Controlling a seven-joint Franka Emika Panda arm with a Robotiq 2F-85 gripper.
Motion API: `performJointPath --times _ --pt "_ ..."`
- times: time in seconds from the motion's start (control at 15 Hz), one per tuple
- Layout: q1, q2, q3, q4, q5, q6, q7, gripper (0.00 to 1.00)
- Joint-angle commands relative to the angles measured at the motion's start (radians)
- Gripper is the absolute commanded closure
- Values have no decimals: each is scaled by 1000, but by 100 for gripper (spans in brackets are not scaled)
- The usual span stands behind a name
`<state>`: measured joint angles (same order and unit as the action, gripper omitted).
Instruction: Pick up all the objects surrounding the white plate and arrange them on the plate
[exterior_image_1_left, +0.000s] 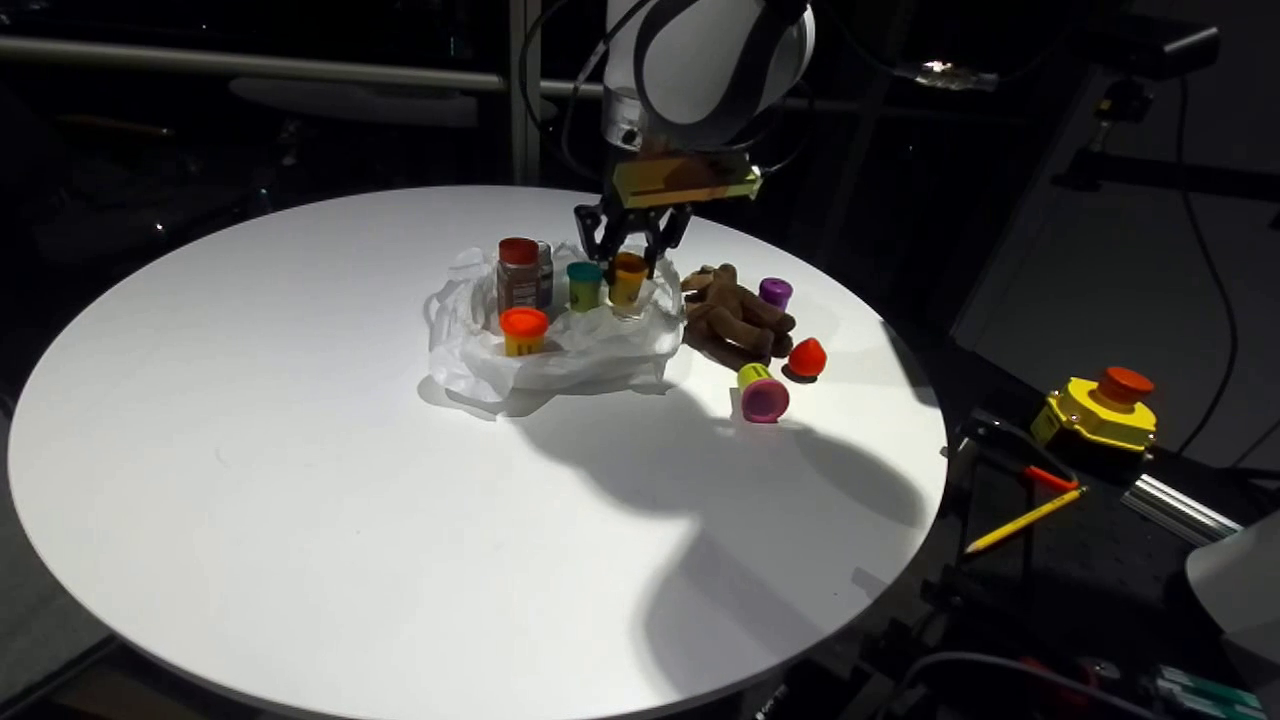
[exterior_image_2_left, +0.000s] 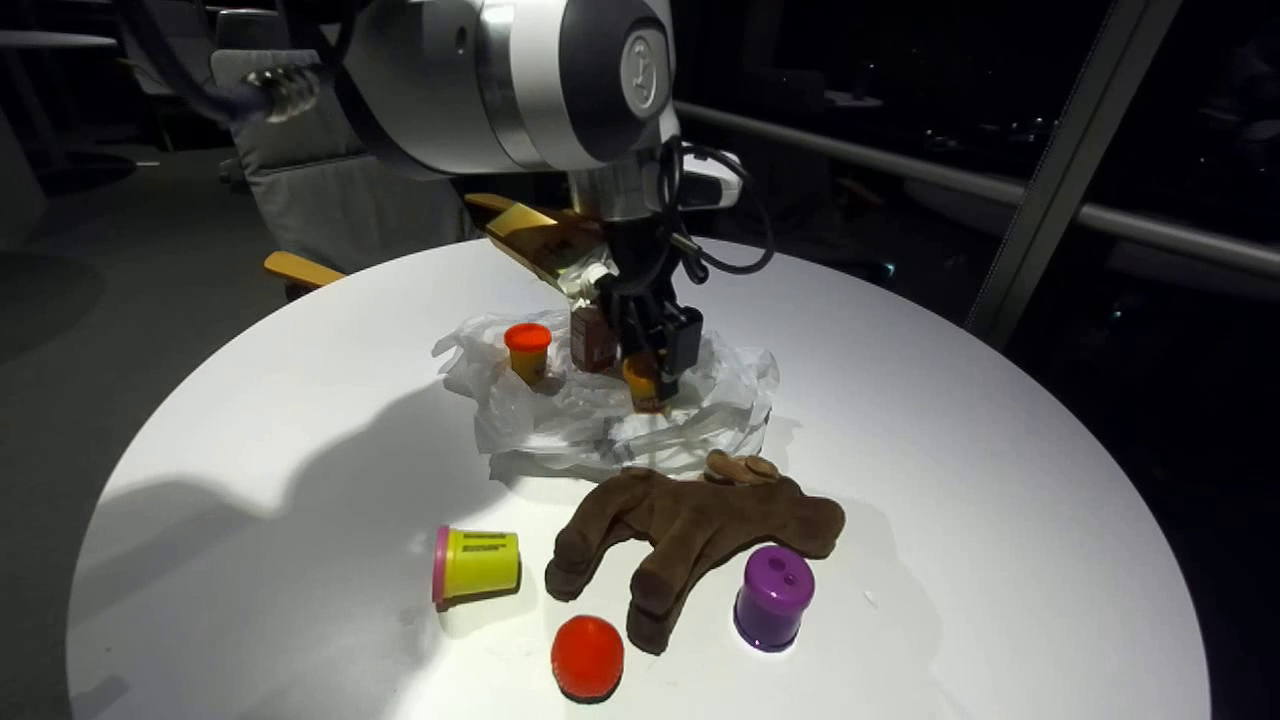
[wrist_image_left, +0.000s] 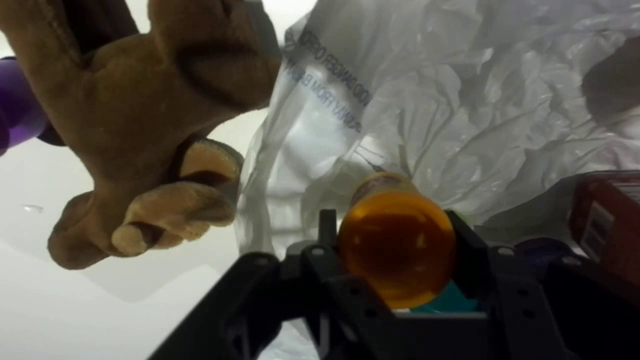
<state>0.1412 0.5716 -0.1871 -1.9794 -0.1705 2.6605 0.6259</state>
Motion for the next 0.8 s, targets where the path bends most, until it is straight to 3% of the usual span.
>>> performJointPath --times 0.0,0.07,0.2,0.4,0.53,0.73 --pt "-9 40 -16 47 35 15 -15 63" --pt "-23 27 -3 37 54 14 -34 22" --pt "-45 1 14 20 92 20 -66 21" --pt "-56 -103 27 -56 138 57 -111 1" --pt "-42 -205 13 -132 134 53 -130 0" --pt "-58 -367 48 -266 207 21 -128 0"
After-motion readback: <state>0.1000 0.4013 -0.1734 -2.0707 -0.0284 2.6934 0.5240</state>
